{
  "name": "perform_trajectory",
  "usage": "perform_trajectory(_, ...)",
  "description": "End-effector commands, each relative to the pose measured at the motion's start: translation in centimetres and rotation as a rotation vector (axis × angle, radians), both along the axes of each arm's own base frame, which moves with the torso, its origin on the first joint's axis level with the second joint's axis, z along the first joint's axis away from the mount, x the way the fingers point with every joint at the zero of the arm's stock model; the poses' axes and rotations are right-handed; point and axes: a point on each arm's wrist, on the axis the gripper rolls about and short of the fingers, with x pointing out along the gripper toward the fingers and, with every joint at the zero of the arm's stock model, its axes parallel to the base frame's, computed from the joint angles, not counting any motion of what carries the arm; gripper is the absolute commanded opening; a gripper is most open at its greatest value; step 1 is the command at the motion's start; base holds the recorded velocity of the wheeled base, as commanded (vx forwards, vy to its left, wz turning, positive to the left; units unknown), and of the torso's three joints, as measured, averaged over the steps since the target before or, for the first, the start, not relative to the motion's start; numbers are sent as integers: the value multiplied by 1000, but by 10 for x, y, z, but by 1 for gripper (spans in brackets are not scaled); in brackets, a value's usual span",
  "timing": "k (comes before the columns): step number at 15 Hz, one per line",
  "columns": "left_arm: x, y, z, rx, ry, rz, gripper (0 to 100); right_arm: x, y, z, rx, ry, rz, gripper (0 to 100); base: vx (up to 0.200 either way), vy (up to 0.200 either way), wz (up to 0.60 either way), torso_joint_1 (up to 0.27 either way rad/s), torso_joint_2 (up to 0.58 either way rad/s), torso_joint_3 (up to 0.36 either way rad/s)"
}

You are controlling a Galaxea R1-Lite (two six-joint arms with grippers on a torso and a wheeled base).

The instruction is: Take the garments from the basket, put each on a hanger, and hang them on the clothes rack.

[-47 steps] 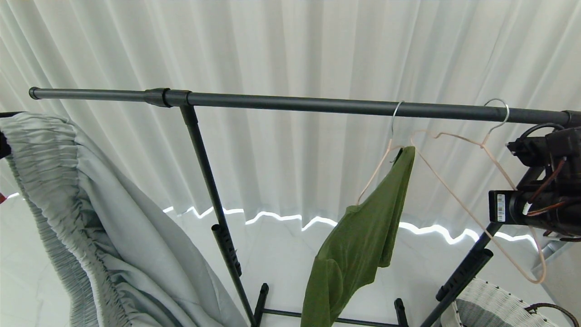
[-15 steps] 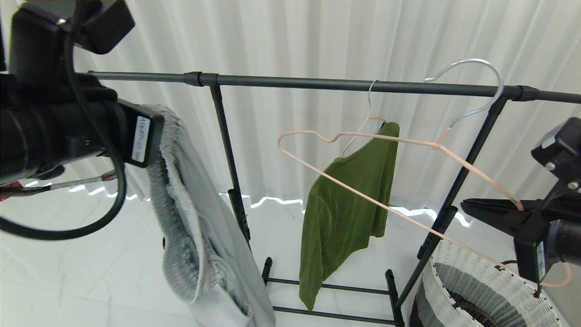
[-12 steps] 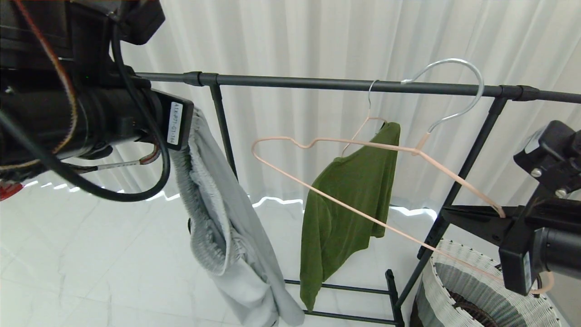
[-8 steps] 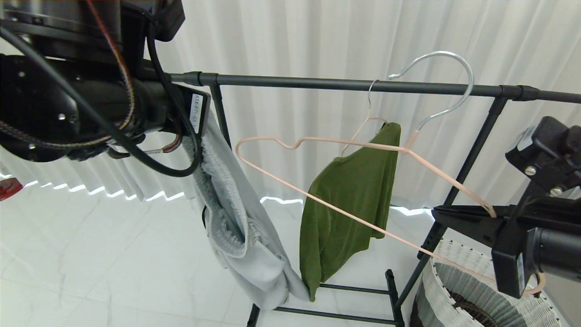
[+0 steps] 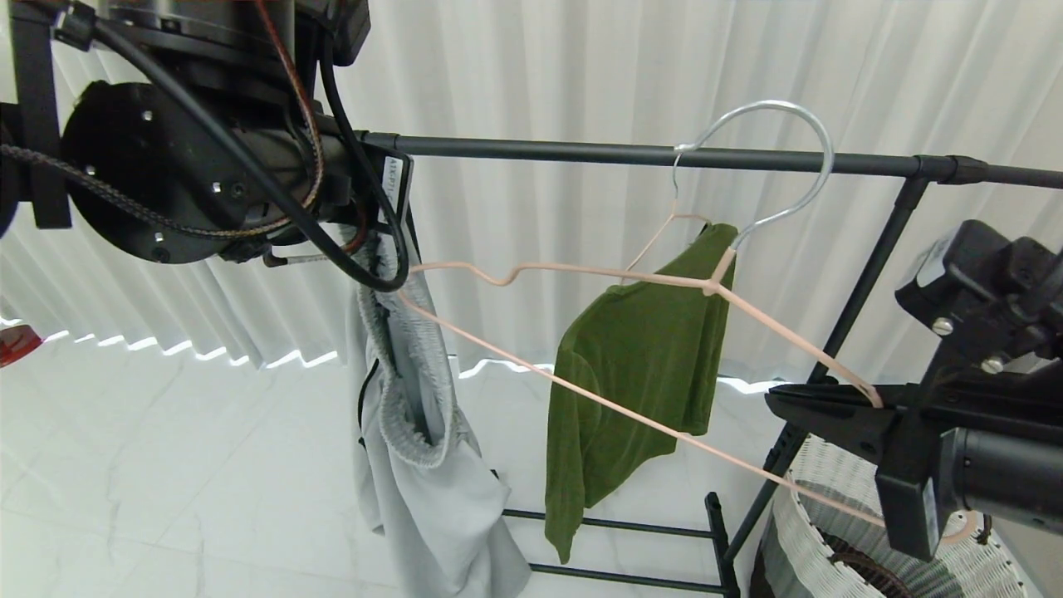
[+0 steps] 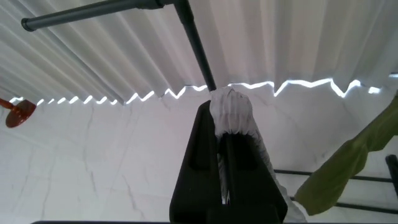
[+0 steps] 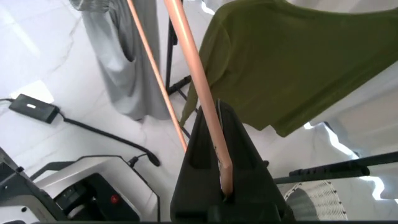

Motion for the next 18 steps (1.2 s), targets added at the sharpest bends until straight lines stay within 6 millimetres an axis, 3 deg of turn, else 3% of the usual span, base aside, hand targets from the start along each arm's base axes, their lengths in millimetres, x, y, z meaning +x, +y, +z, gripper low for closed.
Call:
perform_trajectory(1,-3,-2,3,-6,-9,-9,0,8,13,-1,2,24,-8,0,0,0,0,0,0,0)
perform_trajectory(4,-8,-6,5,-8,-14,-28,0,20,32,2,64,91,-56,0,0,0,0,0,0,0)
perform_trajectory(9,-9,-7,1,11,5,-30,0,25,39,7,148,145,-108,0,0,0,0,0,0,0)
perform_trajectory(13,-8,-7,-11,78,75,-24,0,33,46,-4,138,156,-237,0,0,0,0,0,0,0)
perform_trajectory(18,-11,-8,-29,201,203,0,0,35,51,-9,134,169,-250,0,0,0,0,0,0,0)
